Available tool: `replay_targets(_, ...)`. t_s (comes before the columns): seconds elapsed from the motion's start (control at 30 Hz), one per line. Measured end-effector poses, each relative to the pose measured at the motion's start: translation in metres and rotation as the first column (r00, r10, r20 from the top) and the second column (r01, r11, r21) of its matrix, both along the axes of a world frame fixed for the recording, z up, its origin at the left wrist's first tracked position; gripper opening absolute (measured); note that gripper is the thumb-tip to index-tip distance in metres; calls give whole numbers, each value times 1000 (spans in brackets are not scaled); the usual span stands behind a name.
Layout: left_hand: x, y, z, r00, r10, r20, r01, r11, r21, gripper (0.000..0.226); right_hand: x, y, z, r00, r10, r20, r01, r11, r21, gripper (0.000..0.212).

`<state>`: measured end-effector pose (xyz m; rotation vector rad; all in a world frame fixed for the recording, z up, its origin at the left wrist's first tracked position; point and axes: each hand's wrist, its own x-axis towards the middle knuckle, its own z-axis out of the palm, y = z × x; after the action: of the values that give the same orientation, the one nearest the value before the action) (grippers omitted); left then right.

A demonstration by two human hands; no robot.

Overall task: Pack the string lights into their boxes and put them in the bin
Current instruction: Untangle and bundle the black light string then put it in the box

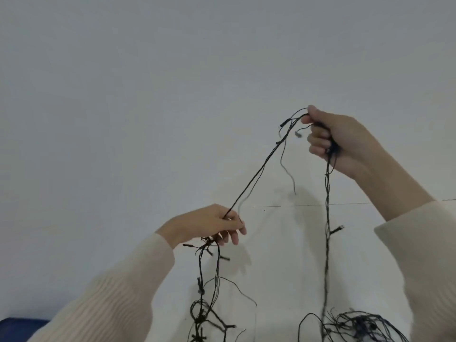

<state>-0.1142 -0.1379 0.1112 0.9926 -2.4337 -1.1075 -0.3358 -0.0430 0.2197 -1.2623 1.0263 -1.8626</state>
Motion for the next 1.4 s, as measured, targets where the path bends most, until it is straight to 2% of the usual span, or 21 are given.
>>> replay_targets(0.13,10,-9,-1,984,-60,169,66,997,-29,19,-6,-2,-1,957,-15,290,58,989,-138,29)
replay_targets(0.2,12,-11,-1,991,-48,128,50,999,-14,19,-10,-5,-4,959,-95,266,131,984,-118,29)
replay_targets(0.27,12,-10,4,997,14,-70,-9,998,66,24,-12,-9,-9,959,-273,-73,270,962,-43,27)
replay_targets(0.3,11,-10,8,982,75,-175,-58,993,99,29,-12,-10,-11,873,-325,-364,351,937,3,24)
replay_targets(0.37,8,-8,19,952,142,-273,-135,990,41,35,-5,-7,-18,570,-188,-800,434,896,99,21)
replay_targets(0.4,3,-5,25,955,137,-264,-148,989,-23,36,2,-6,-22,454,-65,-889,422,894,151,30)
replay_targets(0.43,-3,-1,31,964,119,-236,-142,987,-80,36,10,-5,-26,405,31,-914,373,907,196,42)
replay_targets(0.5,-17,9,42,982,80,-173,-110,979,-173,35,30,-6,-31,449,157,-880,236,929,286,53)
replay_targets(0.6,-31,19,58,982,51,-184,-104,951,-291,33,43,-9,-36,380,286,-879,127,926,356,28)
replay_targets(0.67,-29,17,64,957,65,-284,-147,950,-276,34,39,-11,-34,417,283,-864,75,936,343,24)
replay_targets(0.7,-25,14,63,946,69,-316,-152,957,-248,34,34,-12,-31,526,272,-806,15,944,329,30)
replay_targets(0.77,-13,7,51,956,75,-285,-131,975,-182,34,21,-9,-20,815,238,-529,-119,961,248,30)
replay_targets(0.83,-3,0,30,977,89,-193,-112,987,-112,35,8,-7,-9,938,159,-307,-119,982,146,28)
replay_targets(0.87,0,-3,20,981,103,-164,-118,990,-83,35,2,-7,-7,929,85,-361,-45,992,118,27)
replay_targets(0.93,-1,-3,11,979,125,-160,-136,989,-60,36,3,-8,-10,761,2,-649,113,984,135,19)
replay_targets(1.03,-15,9,22,981,84,-176,-102,990,-95,36,24,-10,-30,491,216,-844,122,942,312,28)
replay_targets(1.1,-25,19,37,980,22,-198,-53,987,-151,33,38,-12,-41,414,319,-853,90,918,387,29)
replay_targets(1.17,-27,26,49,974,-25,-223,-21,980,-199,29,42,-15,-44,420,331,-845,53,921,387,22)
replay_targets(1.3,-17,22,55,948,-4,-318,-58,981,-185,22,36,-13,-31,469,305,-829,40,930,365,30)
replay_targets(1.33,-15,19,52,940,18,-342,-82,981,-173,21,34,-12,-28,498,286,-818,35,936,349,32)
replay_targets(1.4,-10,13,41,941,4,-338,-55,988,-141,20,31,-11,-20,649,228,-725,-20,959,284,33)
